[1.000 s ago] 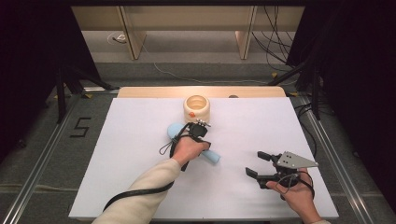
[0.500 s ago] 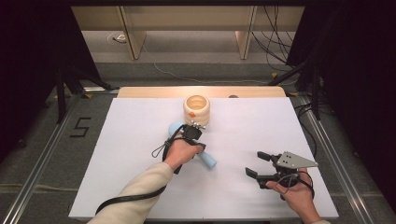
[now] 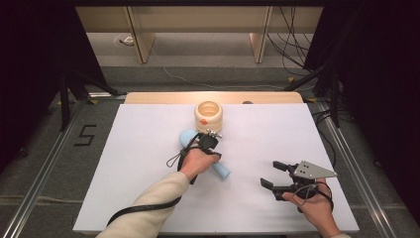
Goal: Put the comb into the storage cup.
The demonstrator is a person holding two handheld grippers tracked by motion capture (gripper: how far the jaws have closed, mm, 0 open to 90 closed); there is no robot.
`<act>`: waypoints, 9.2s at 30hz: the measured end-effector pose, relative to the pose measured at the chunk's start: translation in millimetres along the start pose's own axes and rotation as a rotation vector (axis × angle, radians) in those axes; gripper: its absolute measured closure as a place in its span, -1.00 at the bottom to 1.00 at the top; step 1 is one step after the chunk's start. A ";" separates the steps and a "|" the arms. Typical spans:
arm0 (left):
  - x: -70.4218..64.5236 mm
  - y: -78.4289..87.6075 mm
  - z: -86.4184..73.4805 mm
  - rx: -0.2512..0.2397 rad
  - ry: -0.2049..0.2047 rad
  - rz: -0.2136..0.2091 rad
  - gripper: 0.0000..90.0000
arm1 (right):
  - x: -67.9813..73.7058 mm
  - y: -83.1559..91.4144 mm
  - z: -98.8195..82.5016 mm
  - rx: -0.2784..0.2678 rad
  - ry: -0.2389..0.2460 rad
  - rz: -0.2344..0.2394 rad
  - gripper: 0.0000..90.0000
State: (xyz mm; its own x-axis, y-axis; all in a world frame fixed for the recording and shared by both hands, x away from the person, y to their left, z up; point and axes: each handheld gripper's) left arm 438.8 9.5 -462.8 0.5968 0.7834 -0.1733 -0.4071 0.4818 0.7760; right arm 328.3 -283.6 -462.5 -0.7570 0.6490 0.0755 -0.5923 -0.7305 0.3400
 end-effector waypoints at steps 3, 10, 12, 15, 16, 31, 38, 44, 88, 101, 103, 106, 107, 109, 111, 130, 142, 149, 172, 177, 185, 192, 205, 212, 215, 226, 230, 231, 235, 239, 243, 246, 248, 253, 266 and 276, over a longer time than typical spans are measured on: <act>-1.3 1.4 -0.9 0.013 -0.010 -0.005 1.00 | 0.0 0.5 0.2 -0.004 -0.002 0.000 -0.53; 1.0 10.7 -9.9 0.052 -0.026 -0.019 1.00 | 0.4 0.0 0.1 0.001 0.001 -0.001 -0.53; 1.7 14.3 -14.1 0.059 -0.034 -0.019 1.00 | 0.3 0.0 0.1 0.001 0.001 -0.002 -0.53; 4.6 21.2 -21.7 0.068 -0.040 -0.019 1.00 | 0.1 0.4 -0.1 0.003 -0.002 -0.003 -0.53; 5.4 23.1 -23.8 0.071 -0.040 -0.015 1.00 | 0.1 0.4 -0.1 0.003 -0.003 -0.004 -0.53; 28.1 48.5 -56.0 0.103 -0.044 0.011 1.00 | 0.8 -0.5 -0.4 0.007 -0.002 -0.004 -0.53; 33.7 53.1 -60.6 0.096 -0.041 0.013 1.00 | 1.0 -0.8 -0.4 0.010 -0.001 -0.005 -0.53; 32.7 56.4 -61.7 0.075 -0.069 0.010 0.99 | 0.9 -0.9 -0.5 0.005 -0.003 -0.005 -0.53; 67.7 131.1 -90.8 -0.311 -0.181 0.055 -0.94 | 0.7 -0.5 -0.5 0.001 -0.001 -0.011 -0.57; 61.9 110.3 -69.5 -0.068 -0.179 0.036 -0.84 | 0.3 -0.5 -0.7 0.003 -0.003 -0.012 -0.56; 60.7 106.2 -65.4 -0.032 -0.184 0.043 -0.80 | 0.3 -0.5 -0.7 0.004 -0.003 -0.011 -0.56; 59.5 98.9 -60.0 0.031 -0.202 0.058 -0.68 | 0.2 -0.4 -0.6 0.003 -0.003 -0.011 -0.56; 59.3 96.4 -58.2 0.042 -0.197 0.058 -0.67 | 0.0 -0.6 -1.0 0.005 -0.005 -0.010 -0.56; 58.9 92.0 -54.6 0.064 -0.197 0.057 -0.67 | -0.2 -0.5 -1.0 0.006 -0.005 -0.009 -0.56; 58.0 88.1 -50.8 0.081 -0.196 0.054 -0.66 | -0.2 -0.6 -1.1 0.007 -0.004 -0.009 -0.57; 54.4 56.6 -35.9 0.218 -0.162 0.070 -0.53 | -0.2 -1.4 -1.6 0.015 0.000 -0.006 -0.57; 53.9 41.7 -31.4 0.298 -0.102 0.084 -0.40 | -0.4 -1.5 -1.8 0.018 -0.003 -0.003 -0.57; 53.6 34.8 -28.6 0.316 -0.078 0.101 -0.31 | -0.2 -2.0 -2.1 0.020 -0.003 0.000 -0.57; 52.1 23.6 -19.0 0.346 -0.058 0.120 0.01 | -0.5 -2.0 -2.4 0.022 -0.002 -0.002 -0.57; 52.3 22.3 -16.0 0.360 -0.062 0.123 0.06 | -0.7 -2.0 -2.4 0.025 -0.001 -0.002 -0.57; 50.4 20.9 -12.9 0.388 -0.074 0.122 0.17 | -1.0 -1.9 -2.6 0.027 0.001 -0.002 -0.57; 48.8 20.4 -12.0 0.396 -0.072 0.123 0.24 | -0.9 -2.1 -2.6 0.023 0.001 -0.002 -0.57; 50.7 24.9 -19.1 0.327 -0.009 0.119 0.54 | -0.6 -2.2 -2.7 0.031 -0.001 -0.005 -0.57; 49.9 26.5 -23.0 0.296 -0.011 0.123 0.54 | -0.6 -2.6 -2.8 0.030 -0.002 -0.005 -0.57; 50.6 27.1 -24.3 0.286 -0.018 0.115 0.55 | -0.7 -2.7 -2.9 0.030 -0.003 -0.004 -0.57; 51.2 29.4 -28.3 0.253 -0.049 0.095 0.55 | -0.8 -2.2 -2.7 0.029 -0.002 -0.005 -0.57; 50.6 30.9 -30.8 0.227 -0.056 0.086 0.55 | -0.9 -2.2 -2.7 0.027 0.000 -0.007 -0.57; 50.9 31.6 -31.3 0.221 -0.059 0.083 0.55 | -1.0 -2.3 -2.8 0.027 0.001 -0.007 -0.57; 51.1 35.1 -33.3 0.190 -0.053 0.076 0.55 | -0.8 -2.3 -2.7 0.025 0.000 -0.006 -0.57; 49.6 39.7 -35.4 0.151 -0.063 0.060 0.55 | -0.8 -2.2 -2.7 0.028 0.001 -0.007 -0.57; 47.5 45.9 -38.2 0.093 -0.084 0.048 0.55 | -0.7 -2.3 -2.6 0.023 0.000 -0.007 -0.57; 44.5 51.6 -40.9 0.036 -0.095 0.048 0.55 | -0.4 -2.4 -2.6 0.026 0.002 -0.008 -0.58; 42.7 55.0 -42.6 0.011 -0.105 0.046 0.55 | -0.2 -2.2 -2.3 0.025 0.001 -0.009 -0.59; 38.4 62.7 -48.6 -0.086 -0.126 0.051 0.55 | -0.4 -2.6 -2.7 0.023 0.002 -0.011 -0.60; 25.4 70.3 -56.2 -0.285 -0.173 0.055 0.55 | 0.2 -2.3 -1.8 0.018 0.004 -0.012 -0.62; 17.0 70.1 -61.9 -0.351 -0.208 0.024 0.55 | 1.7 -2.9 -0.3 0.009 0.004 -0.018 -0.64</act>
State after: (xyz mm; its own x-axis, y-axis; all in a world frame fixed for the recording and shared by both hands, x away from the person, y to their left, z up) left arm 377.5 80.8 -448.9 0.6965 0.7176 -0.0036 -0.6125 0.5971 0.5180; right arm 328.6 -280.4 -463.6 -0.7472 0.6614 0.0651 -0.6037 -0.7164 0.3496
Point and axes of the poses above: each handheld gripper's, and its own axes: y roughly backward along the jaws, z roughly out of its top, x roughly to its left, and after that the axes turned 2 degrees about -x, right-handed
